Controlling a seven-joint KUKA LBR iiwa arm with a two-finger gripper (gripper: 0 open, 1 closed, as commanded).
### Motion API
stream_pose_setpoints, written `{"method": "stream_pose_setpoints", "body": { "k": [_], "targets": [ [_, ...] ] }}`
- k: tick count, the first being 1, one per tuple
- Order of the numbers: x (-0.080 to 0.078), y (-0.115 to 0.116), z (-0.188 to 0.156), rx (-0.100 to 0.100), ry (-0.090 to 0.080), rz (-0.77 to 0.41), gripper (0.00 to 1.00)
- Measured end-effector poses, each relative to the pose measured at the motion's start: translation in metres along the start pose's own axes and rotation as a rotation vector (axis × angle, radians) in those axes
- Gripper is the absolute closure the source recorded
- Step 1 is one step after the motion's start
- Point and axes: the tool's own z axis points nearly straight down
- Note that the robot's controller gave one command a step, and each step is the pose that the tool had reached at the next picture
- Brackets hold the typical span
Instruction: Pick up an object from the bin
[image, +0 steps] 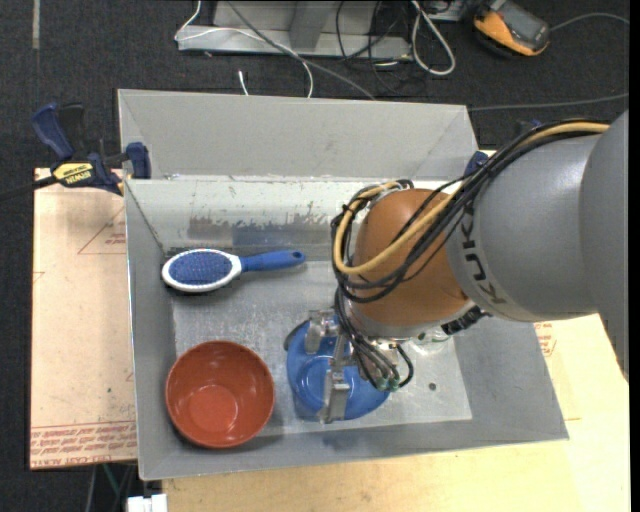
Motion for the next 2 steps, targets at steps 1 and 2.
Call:
{"method": "stream_pose_setpoints", "body": {
  "k": [1, 2],
  "targets": [
    [0.0, 0.0, 0.0, 0.0, 0.0, 0.0, 0.0],
    [0.006, -0.008, 0.068, -0.001, -0.001, -0.124, 0.0]
  ]
}}
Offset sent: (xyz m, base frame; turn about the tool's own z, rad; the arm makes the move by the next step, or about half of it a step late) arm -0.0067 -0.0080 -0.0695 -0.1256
